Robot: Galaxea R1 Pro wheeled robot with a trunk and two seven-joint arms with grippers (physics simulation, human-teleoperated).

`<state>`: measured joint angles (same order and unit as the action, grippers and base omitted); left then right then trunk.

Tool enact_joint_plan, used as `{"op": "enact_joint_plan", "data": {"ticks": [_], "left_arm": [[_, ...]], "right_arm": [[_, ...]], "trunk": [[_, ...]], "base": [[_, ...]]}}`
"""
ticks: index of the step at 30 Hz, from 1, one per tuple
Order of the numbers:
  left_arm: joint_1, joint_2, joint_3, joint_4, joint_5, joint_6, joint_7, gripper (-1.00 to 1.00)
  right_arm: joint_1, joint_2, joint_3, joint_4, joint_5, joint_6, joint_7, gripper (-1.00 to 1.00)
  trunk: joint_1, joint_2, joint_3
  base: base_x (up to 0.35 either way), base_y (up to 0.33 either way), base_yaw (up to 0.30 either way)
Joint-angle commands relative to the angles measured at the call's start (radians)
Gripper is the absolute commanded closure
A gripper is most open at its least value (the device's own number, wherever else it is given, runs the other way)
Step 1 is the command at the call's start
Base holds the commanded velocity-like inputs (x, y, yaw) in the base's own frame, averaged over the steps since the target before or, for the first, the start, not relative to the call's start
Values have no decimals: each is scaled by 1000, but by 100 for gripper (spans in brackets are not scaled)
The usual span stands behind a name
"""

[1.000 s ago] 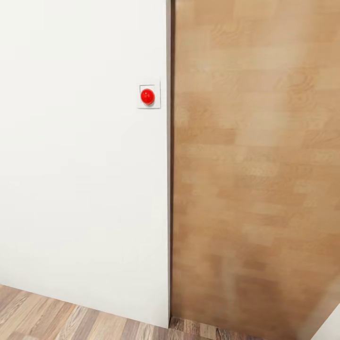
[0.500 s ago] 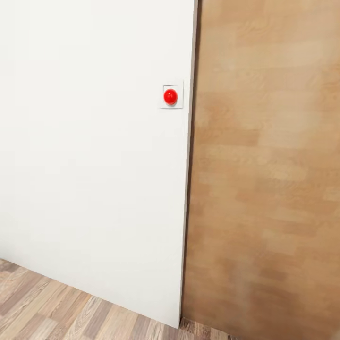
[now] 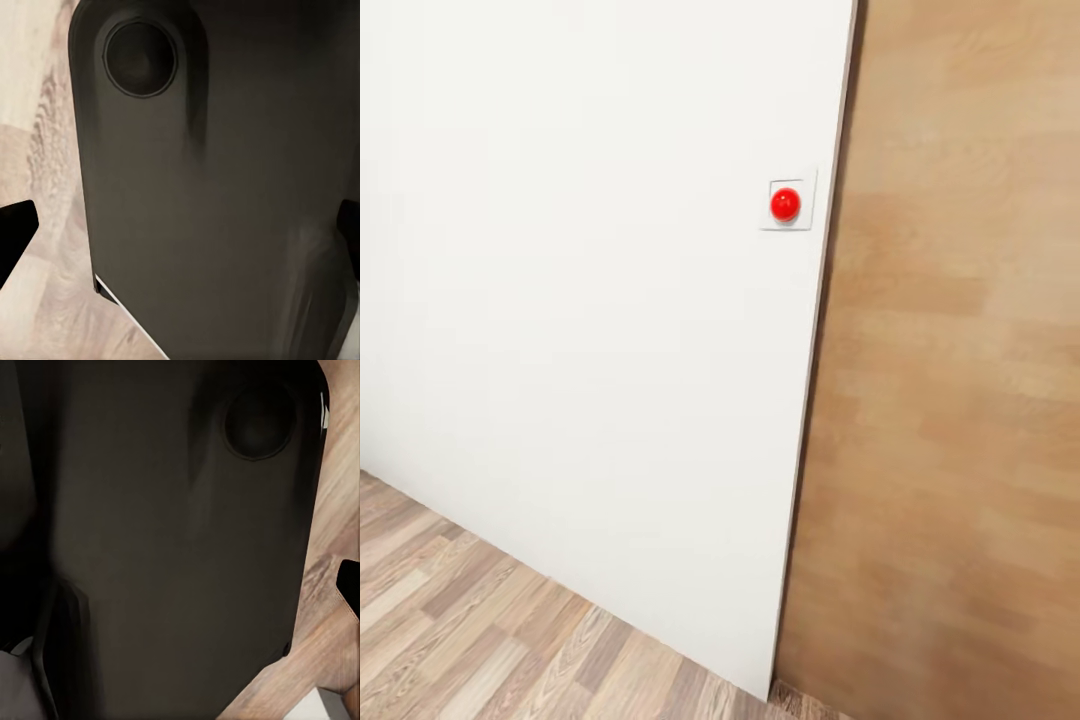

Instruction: Put all the toys in the child's room - the three board games (two on the bed and one on the table), the two jigsaw puzzles on the table, and the tennis ball on the table - inside the toy box on the table in the child's room.

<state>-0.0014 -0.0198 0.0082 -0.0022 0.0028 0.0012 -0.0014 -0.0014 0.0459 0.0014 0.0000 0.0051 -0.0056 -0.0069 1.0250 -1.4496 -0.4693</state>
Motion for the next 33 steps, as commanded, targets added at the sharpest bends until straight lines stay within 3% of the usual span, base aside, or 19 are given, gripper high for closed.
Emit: {"op": "enact_joint_plan", "data": {"ticks": [1, 20, 33], "left_arm": [[0, 0, 1, 0, 0, 0, 0, -100], [0, 0, 0, 0, 0, 0, 0, -100], [0, 0, -1, 0, 0, -2, 0, -100]], "right_arm": [[0, 0, 0, 0, 1, -1, -1, -100], [0, 0, 2, 0, 1, -1, -1, -100], [0, 0, 2, 0, 1, -1, -1, -100]], "trunk": [[0, 0, -1], [0, 0, -1], [-50, 91, 40]], "base": [[0, 0, 278], [0, 0, 278], [0, 0, 278]]}}
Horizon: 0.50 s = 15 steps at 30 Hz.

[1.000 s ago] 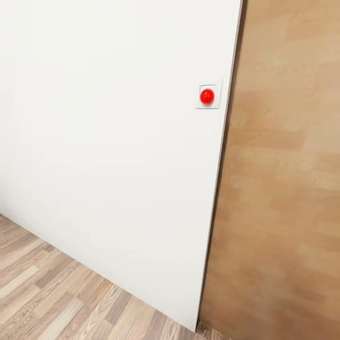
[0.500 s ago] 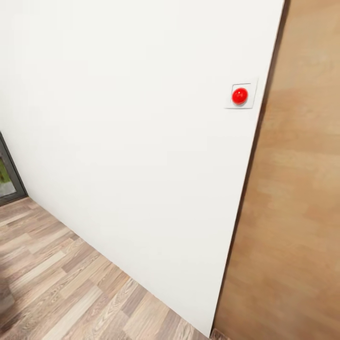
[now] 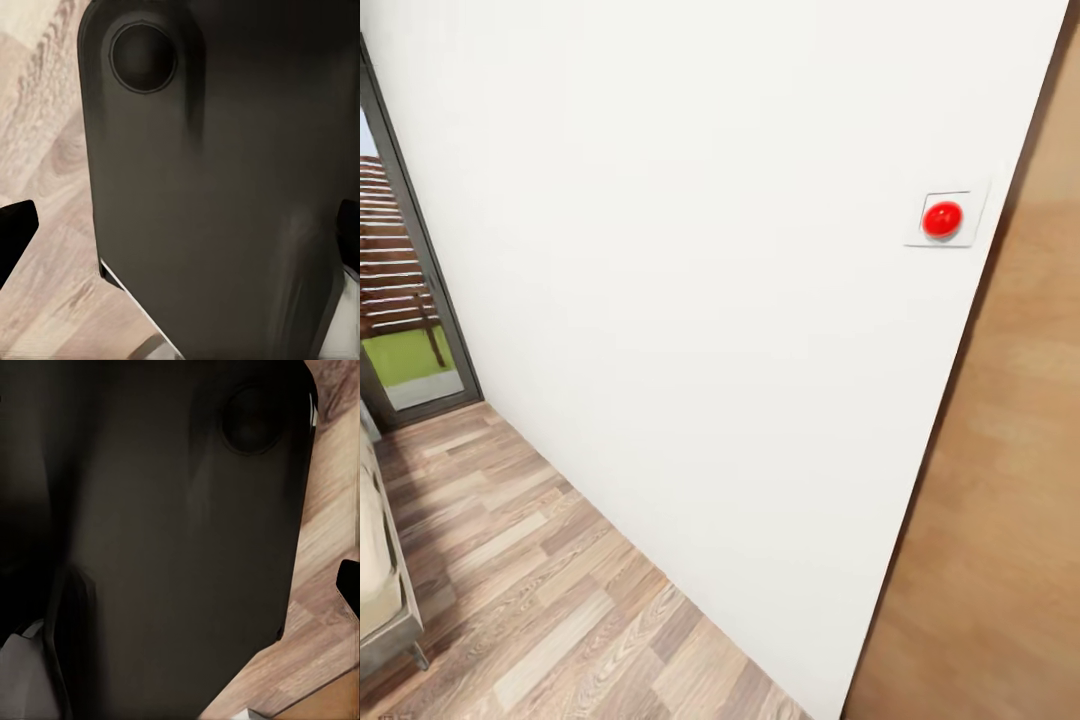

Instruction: Put all the toys in the child's room - the three board games (two on the bed and one on the table), the two jigsaw puzzles on the table, and the tennis ball on the table - inside the toy box on the table in the child's room.

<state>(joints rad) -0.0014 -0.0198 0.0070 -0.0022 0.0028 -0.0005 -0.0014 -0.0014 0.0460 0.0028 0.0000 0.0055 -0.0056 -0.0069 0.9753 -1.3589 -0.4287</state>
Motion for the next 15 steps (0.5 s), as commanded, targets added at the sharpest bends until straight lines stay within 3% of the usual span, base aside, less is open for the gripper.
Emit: {"op": "enact_joint_plan", "data": {"ticks": [1, 15], "left_arm": [[0, 0, 1, 0, 0, 0, 0, -100], [0, 0, 0, 0, 0, 0, 0, -100]], "right_arm": [[0, 0, 0, 0, 1, -1, -1, -100], [0, 0, -1, 0, -1, -1, -1, -100]], "trunk": [[-4, 7, 3], [-58, 105, 46]], "base": [[0, 0, 278], [0, 0, 278]]}}
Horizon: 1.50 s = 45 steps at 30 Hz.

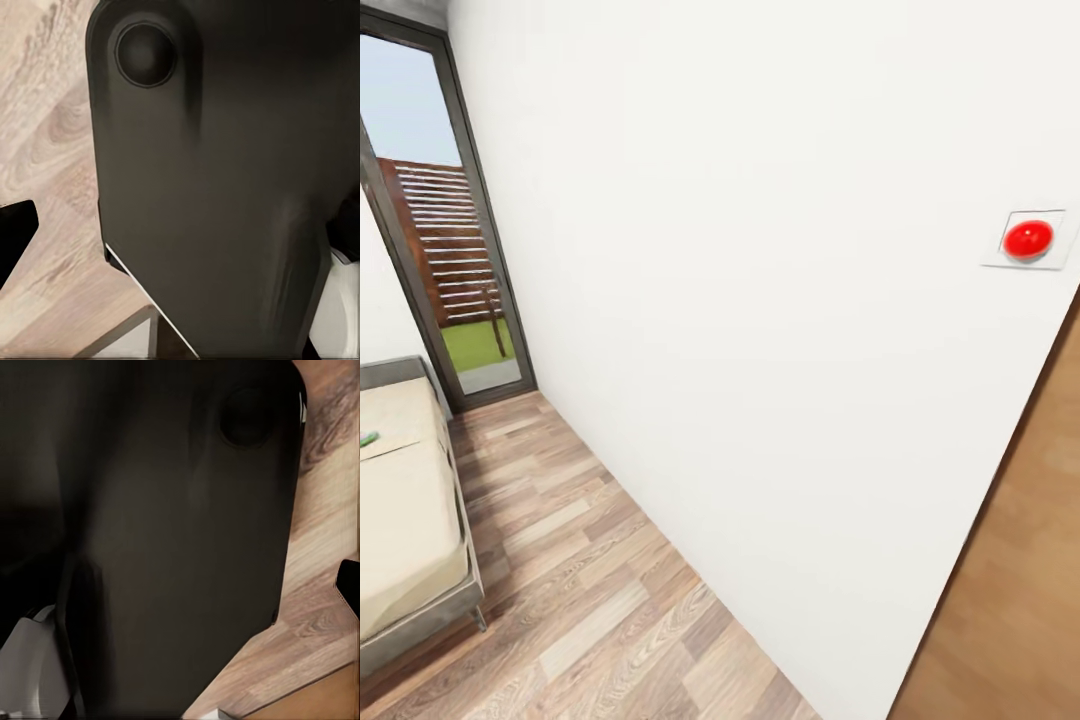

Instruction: Put all the toys in the child's room - the three board games (two on the bed and one on the table), the two jigsaw puzzles on the table, and the tennis ball on the table - inside the toy box on the table in the child's room.

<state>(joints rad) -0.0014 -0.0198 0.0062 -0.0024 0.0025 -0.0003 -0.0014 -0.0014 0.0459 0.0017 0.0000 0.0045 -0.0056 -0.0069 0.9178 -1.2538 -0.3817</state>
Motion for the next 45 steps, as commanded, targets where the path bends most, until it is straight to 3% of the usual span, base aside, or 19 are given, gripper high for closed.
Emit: {"op": "enact_joint_plan", "data": {"ticks": [1, 16, 33, 45], "left_arm": [[0, 0, 0, 0, 0, 0, 0, -100], [0, 2, 0, 0, -1, -1, 0, -100], [0, 3, 0, 0, -1, -48, 1, -100], [0, 6, 0, -21, -1, -49, 2, -100]], "right_arm": [[0, 0, 0, 0, 0, -1, -1, -100], [0, 0, -2, 0, -3, -1, -1, -100], [0, -19, -2, 0, -3, 1, -1, -100], [0, -11, -6, 0, -7, -1, -1, -100]], "trunk": [[-4, 7, 3], [-61, 112, 50], [-127, 231, 103], [-173, 315, 140]], "base": [[0, 0, 278], [0, 0, 254], [0, 0, 12], [0, 0, 0]]}}
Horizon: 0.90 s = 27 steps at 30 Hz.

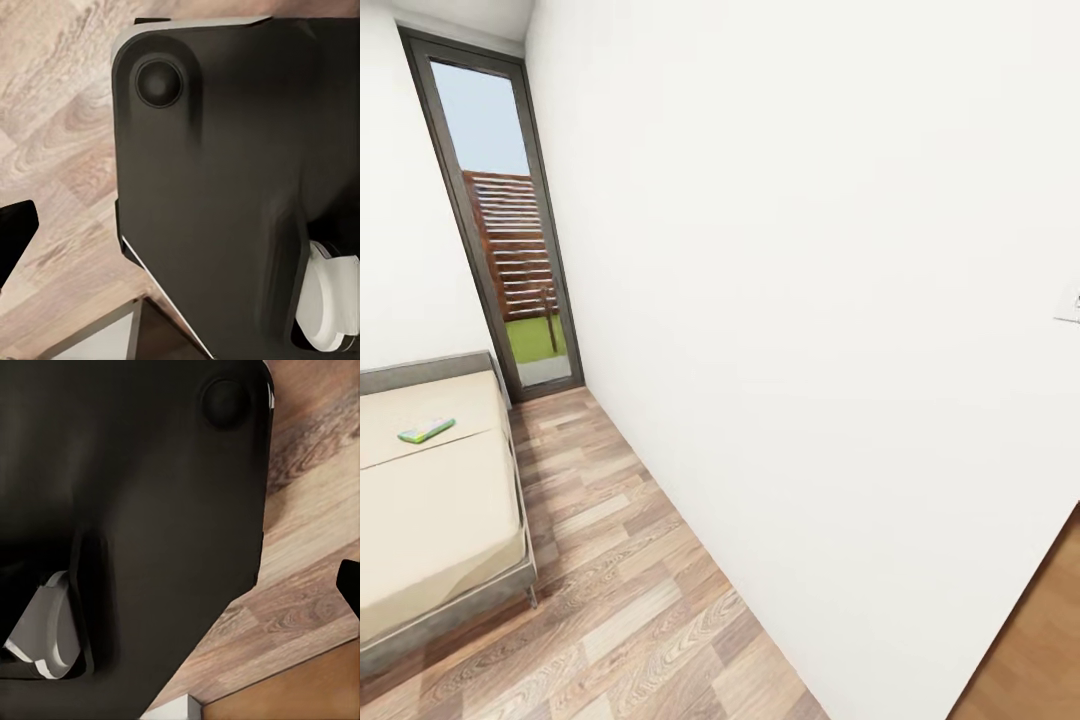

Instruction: Put all the toys in the child's room - the three board games (two on the bed and one on the table), the two jigsaw puzzles on the table, and the tennis ball on the table - inside the toy box on the table in the child's room.

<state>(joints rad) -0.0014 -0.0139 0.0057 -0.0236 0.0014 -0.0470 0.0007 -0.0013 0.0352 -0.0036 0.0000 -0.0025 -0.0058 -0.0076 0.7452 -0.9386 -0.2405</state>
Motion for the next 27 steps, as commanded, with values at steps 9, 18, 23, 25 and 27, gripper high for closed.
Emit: {"op": "enact_joint_plan", "data": {"ticks": [9, 18, 23, 25, 27], "left_arm": [[0, 1, 0, -13, 0, -4, 1, -100], [0, 2, 1, -14, 0, -4, 1, -100], [0, 2, 2, -14, 0, -4, 1, -100], [0, 1, 1, -14, 0, -15, 0, -100], [0, 1, -1, -13, -1, -47, 0, -100]], "right_arm": [[0, 11, -3, 0, -4, -42, 0, -100], [0, 14, 0, 0, 1, -115, 2, -100], [0, 15, 2, 0, 4, -120, 0, -100], [0, 15, 2, 0, 4, -121, 0, -100], [0, 15, 3, 0, 4, -123, 0, -100]], "trunk": [[-35, 63, 27], [-69, 126, 54], [-73, 133, 55], [-73, 133, 55], [-73, 133, 54]], "base": [[0, 0, 0], [0, 0, 62], [0, 0, 228], [0, 0, 252], [0, 0, 255]]}}
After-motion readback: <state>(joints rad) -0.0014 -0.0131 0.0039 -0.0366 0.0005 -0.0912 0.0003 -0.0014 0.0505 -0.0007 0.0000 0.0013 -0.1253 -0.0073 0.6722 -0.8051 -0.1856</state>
